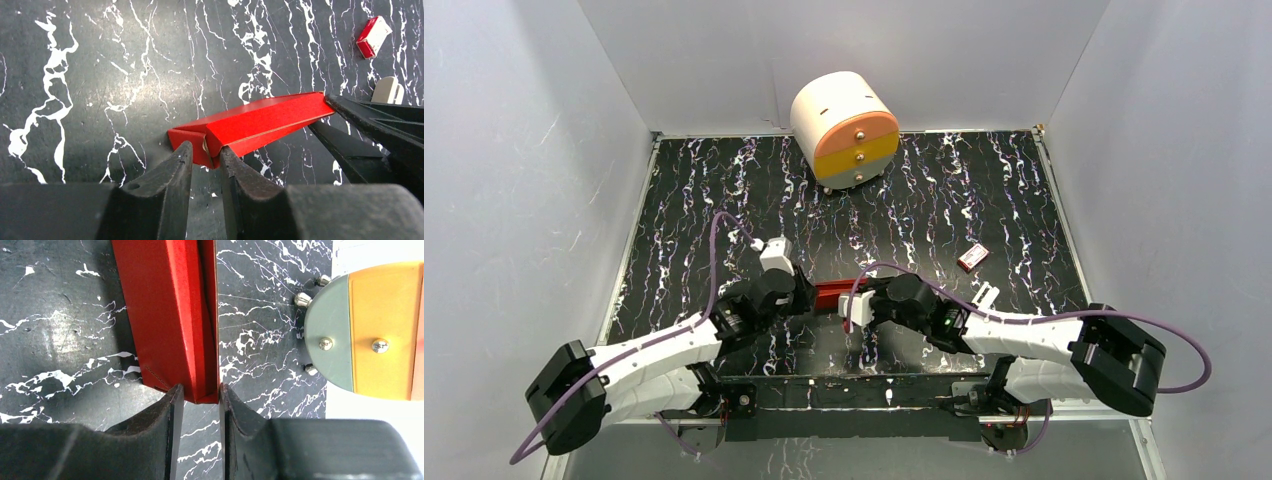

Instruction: Fold the paper box

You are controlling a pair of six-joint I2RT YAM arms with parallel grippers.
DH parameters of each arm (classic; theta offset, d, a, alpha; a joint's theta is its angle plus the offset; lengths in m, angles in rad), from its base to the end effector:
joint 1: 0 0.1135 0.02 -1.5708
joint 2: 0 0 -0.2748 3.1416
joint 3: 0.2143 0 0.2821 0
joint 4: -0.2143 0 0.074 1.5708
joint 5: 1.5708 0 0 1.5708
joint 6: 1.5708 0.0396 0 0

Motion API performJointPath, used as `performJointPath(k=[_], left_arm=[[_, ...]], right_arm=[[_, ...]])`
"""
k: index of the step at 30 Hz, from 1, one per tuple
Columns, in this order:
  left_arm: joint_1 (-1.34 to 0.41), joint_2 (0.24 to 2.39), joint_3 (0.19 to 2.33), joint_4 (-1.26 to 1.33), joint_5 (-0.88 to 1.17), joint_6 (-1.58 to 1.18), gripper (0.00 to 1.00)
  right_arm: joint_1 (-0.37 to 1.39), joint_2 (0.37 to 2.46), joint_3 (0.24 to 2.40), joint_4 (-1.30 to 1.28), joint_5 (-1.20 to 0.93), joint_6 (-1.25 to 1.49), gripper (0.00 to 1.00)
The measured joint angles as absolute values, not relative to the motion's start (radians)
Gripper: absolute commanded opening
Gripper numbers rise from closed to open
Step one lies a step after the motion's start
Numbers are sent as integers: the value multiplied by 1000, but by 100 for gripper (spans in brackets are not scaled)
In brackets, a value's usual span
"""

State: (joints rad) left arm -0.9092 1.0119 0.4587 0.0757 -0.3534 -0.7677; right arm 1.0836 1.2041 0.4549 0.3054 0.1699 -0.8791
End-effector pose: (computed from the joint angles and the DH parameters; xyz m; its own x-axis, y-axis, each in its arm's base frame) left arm 0.1577 -0.1802 0.2016 -0.5861 -0.3078 -0.7495 0.2007 0.8410 -0.5024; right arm 0.1306 0.2321 0.1777 0.4875 -0.7013 -0.5201 -0.6647 0.0882 -0.7419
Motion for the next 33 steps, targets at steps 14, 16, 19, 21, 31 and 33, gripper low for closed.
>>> performJointPath(k=[14, 16, 19, 21, 31, 33], left_arm=[[-912, 789, 399, -113, -334, -911, 75], [-911, 759, 399, -113, -334, -934, 78], [-895, 744, 399, -114, -327, -976, 83], [-869, 749, 399, -113, -307, -1015, 85], [-590, 799, 296, 38, -82, -1298, 83], [-586, 816, 296, 69, -62, -1331, 82]], right_arm=[[1100, 1240, 455, 363, 193, -872, 32], [1101, 1250, 458, 372, 197, -869, 31], [1102, 1265, 469, 375, 205, -866, 31], [1102, 1272, 474, 376, 213, -863, 31], [1102, 1315, 511, 377, 242, -821, 29], [1102, 1323, 518, 377, 245, -813, 29]])
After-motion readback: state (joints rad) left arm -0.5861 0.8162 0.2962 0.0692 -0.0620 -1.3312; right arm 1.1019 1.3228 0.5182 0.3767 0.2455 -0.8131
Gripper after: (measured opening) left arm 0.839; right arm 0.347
